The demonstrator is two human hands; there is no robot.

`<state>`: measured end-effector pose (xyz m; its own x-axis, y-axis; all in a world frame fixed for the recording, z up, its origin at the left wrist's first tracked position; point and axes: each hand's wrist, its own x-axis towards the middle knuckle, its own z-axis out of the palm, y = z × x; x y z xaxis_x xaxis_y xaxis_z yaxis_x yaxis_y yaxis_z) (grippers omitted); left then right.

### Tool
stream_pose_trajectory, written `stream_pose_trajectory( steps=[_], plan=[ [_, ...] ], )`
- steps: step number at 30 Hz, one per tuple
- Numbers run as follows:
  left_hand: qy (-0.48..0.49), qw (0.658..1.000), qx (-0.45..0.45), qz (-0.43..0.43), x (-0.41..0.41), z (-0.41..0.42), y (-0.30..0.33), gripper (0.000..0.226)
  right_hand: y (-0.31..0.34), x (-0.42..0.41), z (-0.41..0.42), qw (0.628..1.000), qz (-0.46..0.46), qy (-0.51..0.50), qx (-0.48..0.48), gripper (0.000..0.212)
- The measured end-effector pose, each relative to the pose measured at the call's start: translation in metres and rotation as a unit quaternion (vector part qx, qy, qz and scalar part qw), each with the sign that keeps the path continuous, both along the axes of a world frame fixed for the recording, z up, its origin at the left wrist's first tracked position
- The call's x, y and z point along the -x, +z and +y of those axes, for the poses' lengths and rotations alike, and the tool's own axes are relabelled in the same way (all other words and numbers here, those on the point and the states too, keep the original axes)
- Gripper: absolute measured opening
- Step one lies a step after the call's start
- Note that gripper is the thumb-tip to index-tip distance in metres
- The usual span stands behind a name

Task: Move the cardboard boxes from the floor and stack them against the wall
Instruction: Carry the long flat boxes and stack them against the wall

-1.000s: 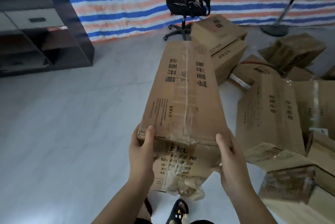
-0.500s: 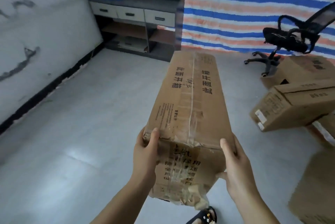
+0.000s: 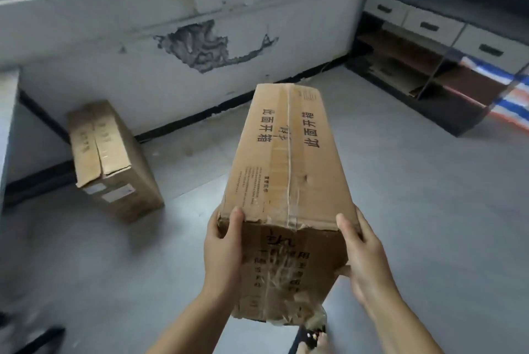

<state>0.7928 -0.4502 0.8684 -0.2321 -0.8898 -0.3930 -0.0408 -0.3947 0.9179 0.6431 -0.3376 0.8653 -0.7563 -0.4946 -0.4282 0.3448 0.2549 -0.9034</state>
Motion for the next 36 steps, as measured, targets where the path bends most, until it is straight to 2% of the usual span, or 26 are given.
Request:
stream_pose_trajectory(
  steps=[10,17,23,28,31,36],
  plan=[
    [0.206,0.979,-0.003,-0.006,-0.006,-0.136,-0.009,0.021,-0.023,0.028,-0.197,0.975,-0.014,0.22,0.011,0.04],
    [0.299,0.953,0.0,0.048,0.007,-0.229,-0.005,0.034,-0.01,0.045,-0.331,0.953,-0.014,0.302,0.014,0.037],
    [0.327,0.943,-0.013,0.055,-0.008,-0.319,-0.027,0.037,-0.018,0.031,-0.432,0.943,-0.023,0.333,0.012,0.022],
    [0.312,0.947,-0.026,0.067,-0.032,-0.413,-0.057,0.035,-0.043,0.008,-0.531,0.945,-0.027,0.325,-0.008,0.032],
    [0.312,0.948,-0.046,0.042,-0.051,-0.475,-0.08,0.043,-0.06,-0.008,-0.592,0.945,-0.039,0.322,-0.031,0.038],
    [0.317,0.944,-0.085,0.023,-0.07,-0.569,-0.132,0.048,-0.118,-0.029,-0.687,0.95,-0.059,0.301,-0.06,0.042]
  ],
)
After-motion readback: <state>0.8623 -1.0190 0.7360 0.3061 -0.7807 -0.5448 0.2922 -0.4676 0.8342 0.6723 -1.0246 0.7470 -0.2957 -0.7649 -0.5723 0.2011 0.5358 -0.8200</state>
